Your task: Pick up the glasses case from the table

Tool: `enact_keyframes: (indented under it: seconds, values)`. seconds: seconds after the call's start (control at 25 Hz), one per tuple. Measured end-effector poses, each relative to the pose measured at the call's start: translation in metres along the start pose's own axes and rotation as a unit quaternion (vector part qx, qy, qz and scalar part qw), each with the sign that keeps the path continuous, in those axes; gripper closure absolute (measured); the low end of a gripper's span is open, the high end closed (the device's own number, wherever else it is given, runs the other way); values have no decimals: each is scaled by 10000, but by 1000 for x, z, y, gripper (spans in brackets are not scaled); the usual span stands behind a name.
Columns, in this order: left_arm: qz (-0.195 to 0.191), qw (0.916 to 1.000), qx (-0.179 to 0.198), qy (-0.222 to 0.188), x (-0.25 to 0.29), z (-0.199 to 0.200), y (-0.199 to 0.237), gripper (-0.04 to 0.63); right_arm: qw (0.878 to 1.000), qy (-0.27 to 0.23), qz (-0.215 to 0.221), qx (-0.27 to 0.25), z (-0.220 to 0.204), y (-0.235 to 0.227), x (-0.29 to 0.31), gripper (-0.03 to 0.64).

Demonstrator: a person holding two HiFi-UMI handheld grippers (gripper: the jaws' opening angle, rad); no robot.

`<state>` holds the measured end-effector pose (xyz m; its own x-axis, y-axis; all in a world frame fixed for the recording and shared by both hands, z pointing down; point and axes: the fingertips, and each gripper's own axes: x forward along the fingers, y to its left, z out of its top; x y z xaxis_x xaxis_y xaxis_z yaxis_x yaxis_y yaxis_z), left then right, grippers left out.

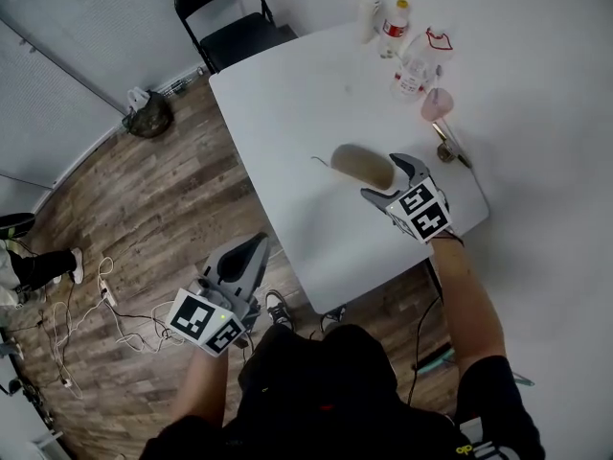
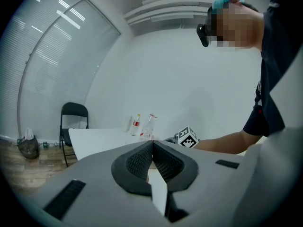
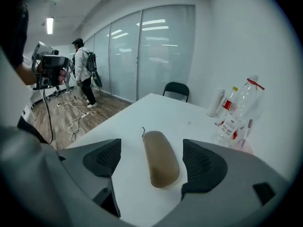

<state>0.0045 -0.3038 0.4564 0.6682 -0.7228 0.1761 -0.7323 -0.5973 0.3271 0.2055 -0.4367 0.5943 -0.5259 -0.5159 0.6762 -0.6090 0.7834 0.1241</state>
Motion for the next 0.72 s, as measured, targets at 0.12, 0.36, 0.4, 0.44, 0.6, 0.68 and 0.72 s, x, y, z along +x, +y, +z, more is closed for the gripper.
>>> enact_keyframes:
  seconds: [0.12, 0.36, 0.4, 0.44, 0.6, 0.68, 0.72]
  values:
    - [-5, 10000, -42, 56, 0, -4, 6, 575, 9989, 414, 119, -179, -14, -5, 26, 221]
    - [12, 9997, -154, 169, 4, -20, 12, 575, 9932, 1008, 403, -425, -35, -12, 65, 204]
    - [19, 9997, -174, 179, 6, -23, 13, 575, 9922, 1079, 448, -426, -39, -14, 71, 201]
    - [30, 9996, -200, 185, 8, -25, 15, 575, 9914, 1143, 497, -408, -44, -16, 78, 199]
    - [44, 9993, -308, 189, 13, -31, 19, 575, 9883, 1348, 646, -304, -60, -21, 97, 196]
    - [47, 9992, -331, 200, 15, -33, 23, 575, 9871, 1415, 693, -285, -65, -23, 105, 196]
    - [57, 9992, -347, 203, 15, -34, 26, 575, 9863, 1451, 727, -286, -66, -23, 109, 196]
